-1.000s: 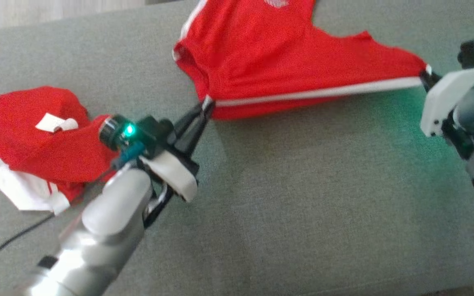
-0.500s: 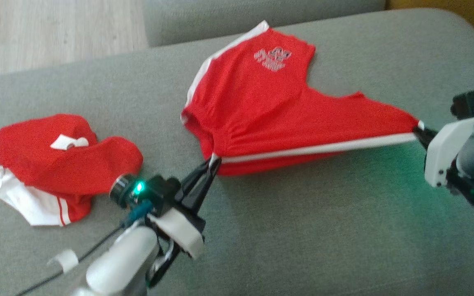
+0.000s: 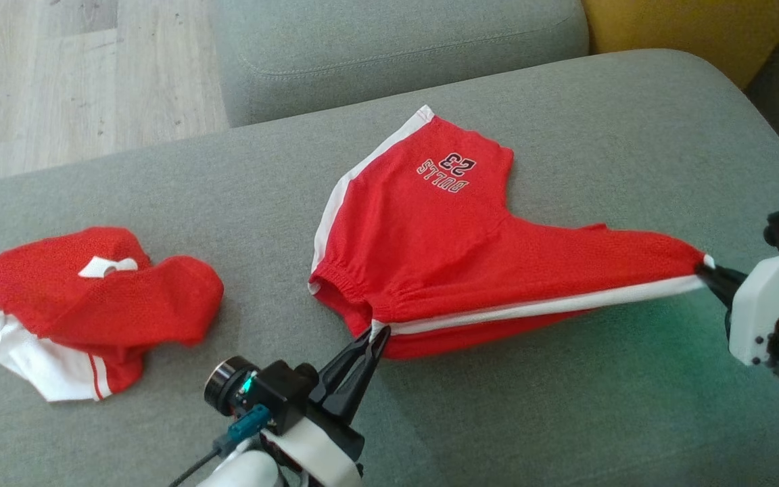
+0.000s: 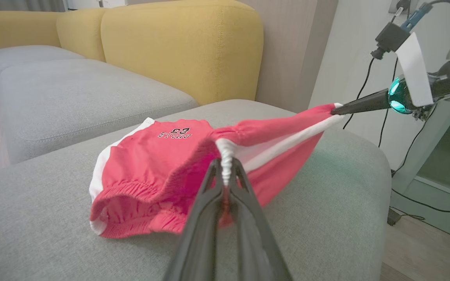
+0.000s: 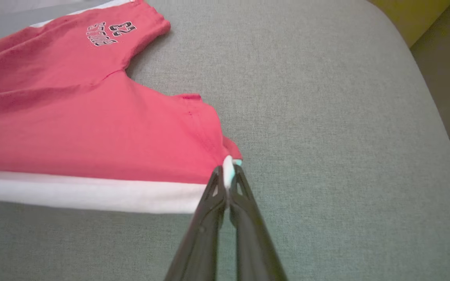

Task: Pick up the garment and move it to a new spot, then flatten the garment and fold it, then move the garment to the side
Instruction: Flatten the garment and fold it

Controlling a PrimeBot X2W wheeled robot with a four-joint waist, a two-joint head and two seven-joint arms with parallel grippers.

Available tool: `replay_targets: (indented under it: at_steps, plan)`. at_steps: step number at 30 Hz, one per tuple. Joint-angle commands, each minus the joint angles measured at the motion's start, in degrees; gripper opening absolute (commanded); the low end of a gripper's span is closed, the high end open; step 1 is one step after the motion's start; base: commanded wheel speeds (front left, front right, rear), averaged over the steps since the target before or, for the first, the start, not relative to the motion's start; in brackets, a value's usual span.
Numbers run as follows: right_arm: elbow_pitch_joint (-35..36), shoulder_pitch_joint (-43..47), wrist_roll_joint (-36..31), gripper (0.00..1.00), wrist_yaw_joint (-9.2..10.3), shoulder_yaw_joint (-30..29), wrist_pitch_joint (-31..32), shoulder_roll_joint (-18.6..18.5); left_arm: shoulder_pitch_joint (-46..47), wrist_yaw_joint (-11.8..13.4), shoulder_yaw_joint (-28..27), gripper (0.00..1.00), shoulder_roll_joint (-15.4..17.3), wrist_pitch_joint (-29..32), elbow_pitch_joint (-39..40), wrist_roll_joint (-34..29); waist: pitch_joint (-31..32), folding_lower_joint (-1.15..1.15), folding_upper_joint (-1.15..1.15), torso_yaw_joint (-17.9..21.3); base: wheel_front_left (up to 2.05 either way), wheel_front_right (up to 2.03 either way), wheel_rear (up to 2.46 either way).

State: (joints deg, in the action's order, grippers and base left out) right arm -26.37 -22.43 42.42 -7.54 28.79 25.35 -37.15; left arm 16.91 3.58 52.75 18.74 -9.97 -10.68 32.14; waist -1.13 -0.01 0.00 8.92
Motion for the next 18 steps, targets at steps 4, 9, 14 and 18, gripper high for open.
replay_targets:
  at_steps: [4,9,14,18]
  plan:
    - [5.5,0.8,-2.0,0.0,0.05,-4.0,1.2,-1.8,2.2,1.2,-2.5,0.0,1.6,0.2,3.4,0.2,0.0,0.01,0.0,-0.1,0.0,0.0,0.0]
    - [8.9,1.4,-5.4,0.0,0.05,-8.1,1.8,-0.2,2.8,2.2,-3.1,0.0,1.3,0.4,4.3,0.3,-0.9,0.01,0.0,-1.1,0.0,0.0,0.0]
    - [11.2,-0.2,-9.4,0.0,0.05,-11.5,1.9,1.5,5.0,2.3,-3.6,0.0,1.2,0.8,4.4,0.0,-4.0,0.01,0.0,-3.0,0.0,0.0,0.0]
    - [11.4,-3.9,-12.4,0.0,0.05,-13.3,2.0,3.3,8.1,2.1,-4.2,0.0,0.5,1.0,3.4,-0.3,-7.4,0.01,0.0,-5.2,0.0,0.0,0.0]
